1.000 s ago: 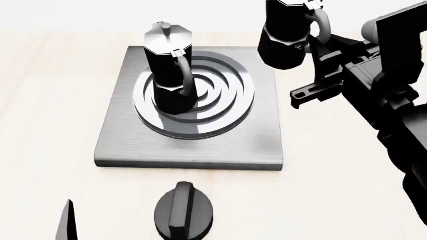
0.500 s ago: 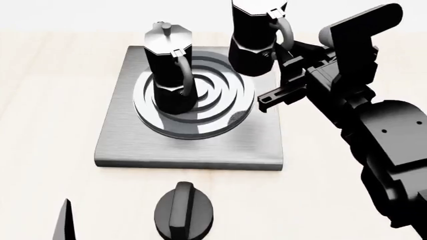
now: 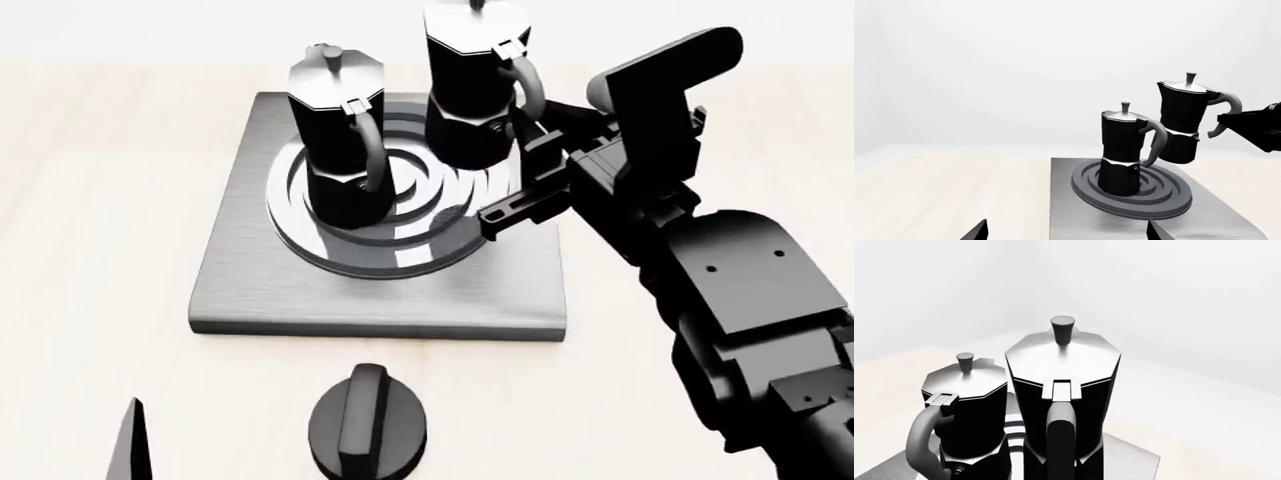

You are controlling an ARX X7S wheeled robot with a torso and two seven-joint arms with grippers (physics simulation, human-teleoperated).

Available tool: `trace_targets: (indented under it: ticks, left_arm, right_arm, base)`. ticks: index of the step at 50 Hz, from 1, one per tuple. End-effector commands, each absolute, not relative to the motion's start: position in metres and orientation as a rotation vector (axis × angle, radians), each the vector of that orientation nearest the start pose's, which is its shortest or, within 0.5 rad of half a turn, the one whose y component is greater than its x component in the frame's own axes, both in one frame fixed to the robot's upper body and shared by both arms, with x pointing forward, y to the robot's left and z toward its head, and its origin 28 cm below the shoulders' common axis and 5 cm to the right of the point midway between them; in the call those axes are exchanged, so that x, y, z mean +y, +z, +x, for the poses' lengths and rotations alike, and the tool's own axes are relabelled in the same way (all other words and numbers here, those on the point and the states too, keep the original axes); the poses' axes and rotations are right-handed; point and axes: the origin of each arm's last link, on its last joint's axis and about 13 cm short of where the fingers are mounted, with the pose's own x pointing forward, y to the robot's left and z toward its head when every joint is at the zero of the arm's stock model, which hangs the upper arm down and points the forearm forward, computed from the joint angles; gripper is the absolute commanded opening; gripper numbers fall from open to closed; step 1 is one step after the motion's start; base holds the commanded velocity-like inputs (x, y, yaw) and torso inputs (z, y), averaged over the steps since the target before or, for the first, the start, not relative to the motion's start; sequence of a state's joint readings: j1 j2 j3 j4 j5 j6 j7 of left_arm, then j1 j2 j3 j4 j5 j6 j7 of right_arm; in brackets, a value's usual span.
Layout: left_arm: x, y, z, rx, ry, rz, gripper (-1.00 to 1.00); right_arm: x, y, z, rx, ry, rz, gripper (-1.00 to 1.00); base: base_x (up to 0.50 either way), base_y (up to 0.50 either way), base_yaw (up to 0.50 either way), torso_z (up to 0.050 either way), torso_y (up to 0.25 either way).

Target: Put both moka pots on the stove.

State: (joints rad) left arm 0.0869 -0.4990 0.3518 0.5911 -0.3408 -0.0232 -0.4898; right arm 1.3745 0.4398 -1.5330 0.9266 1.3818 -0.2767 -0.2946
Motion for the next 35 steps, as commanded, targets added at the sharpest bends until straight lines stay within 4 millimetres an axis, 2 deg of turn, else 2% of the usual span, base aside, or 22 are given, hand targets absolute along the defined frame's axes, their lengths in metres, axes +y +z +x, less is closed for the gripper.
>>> trace_targets:
  ticks: [1, 35]
  left_arm:
    - [0.209, 0.102, 0.166, -0.283, -0.064, -0.04, 1.0]
    - [0.209, 0.1, 0.167, -0.281, -0.066, -0.04, 1.0]
  right_arm:
    - [-0.159, 0.204, 0.42, -0.133, 0.526, -0.114, -1.0]
    - [-0.149, 0.173, 0.425, -0.092, 0.539, -0.087, -1.0]
  base:
    - [0.0, 0.0, 0.0, 0.0, 0.0]
    - [0.0, 0.0, 0.0, 0.0, 0.001]
